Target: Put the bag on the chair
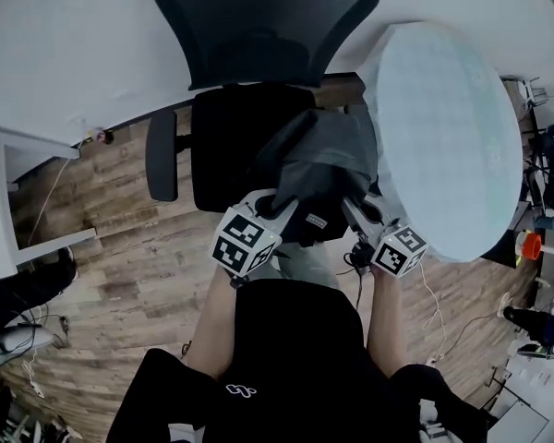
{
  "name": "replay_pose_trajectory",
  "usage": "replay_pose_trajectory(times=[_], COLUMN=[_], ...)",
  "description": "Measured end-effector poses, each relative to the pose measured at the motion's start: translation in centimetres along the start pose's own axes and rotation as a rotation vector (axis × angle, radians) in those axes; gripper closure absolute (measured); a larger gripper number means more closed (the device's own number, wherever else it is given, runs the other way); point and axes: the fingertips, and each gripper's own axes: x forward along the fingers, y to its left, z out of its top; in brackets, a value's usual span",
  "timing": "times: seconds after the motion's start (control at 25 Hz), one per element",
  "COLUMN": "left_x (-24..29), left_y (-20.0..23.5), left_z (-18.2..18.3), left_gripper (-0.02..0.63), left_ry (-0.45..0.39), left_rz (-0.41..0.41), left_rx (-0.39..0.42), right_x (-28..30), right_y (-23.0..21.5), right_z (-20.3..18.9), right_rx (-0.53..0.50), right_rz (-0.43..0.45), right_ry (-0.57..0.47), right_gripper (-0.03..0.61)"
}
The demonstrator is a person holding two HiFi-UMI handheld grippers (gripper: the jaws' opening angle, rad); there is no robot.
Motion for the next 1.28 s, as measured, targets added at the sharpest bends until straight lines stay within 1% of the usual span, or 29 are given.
replay_pose_trajectory(times=[0.12, 0.24, 0.4, 0.44, 0.52, 0.6, 0.68, 0.76, 0.84, 0.96, 1.08, 1.16, 1.28], left_x=[1.1, 2.8, 5.4, 6.0, 7.0, 8.0, 8.9, 9.7, 10.7, 12.2, 13.8, 14.7, 16.4], left_y=[1.6, 3.1, 6.1, 6.8, 8.2, 9.6, 11.1, 12.6, 14.1, 16.4, 19.1, 20.8, 23.4], left_z=[-2.4, -5.0, -8.3, -8.7, -8.2, -7.6, -7.6, -7.6, -7.6, -7.5, -8.1, -8.6, -9.0], left_gripper=[0.575, 0.575, 0.573, 0.574, 0.575, 0.575, 0.575, 0.576, 0.575, 0.574, 0.572, 0.572, 0.569], left_ry=[0.047, 0.091, 0.146, 0.154, 0.141, 0.118, 0.103, 0.088, 0.079, 0.097, 0.123, 0.148, 0.204], left_rz=[0.006, 0.006, 0.005, 0.009, 0.016, 0.029, 0.054, 0.09, 0.138, 0.213, 0.27, 0.297, 0.329], left_rx=[-0.071, -0.131, -0.239, -0.255, -0.282, -0.315, -0.366, -0.419, -0.452, -0.46, -0.46, -0.468, -0.466], right_x=[1.6, 2.7, 5.0, 5.5, 6.5, 7.6, 8.9, 10.4, 11.7, 13.8, 16.2, 17.9, 20.4], right_y=[-1.4, -3.4, -6.5, -7.0, -8.0, -9.1, -10.2, -11.3, -12.6, -14.5, -16.2, -17.2, -19.0], right_z=[-2.0, -4.4, -7.9, -8.3, -8.0, -7.5, -7.5, -7.5, -7.4, -7.4, -8.1, -8.5, -8.9], right_rx=[0.021, 0.062, 0.161, 0.187, 0.224, 0.239, 0.243, 0.232, 0.208, 0.144, 0.018, -0.053, -0.071], right_rz=[-0.013, -0.027, -0.06, -0.057, -0.043, -0.032, -0.033, -0.054, -0.084, -0.118, -0.159, -0.179, -0.202], right_ry=[0.07, 0.116, 0.149, 0.145, 0.12, 0.113, 0.131, 0.16, 0.191, 0.247, 0.337, 0.379, 0.392], right_gripper=[0.535, 0.535, 0.535, 0.535, 0.535, 0.535, 0.534, 0.532, 0.531, 0.529, 0.525, 0.525, 0.535])
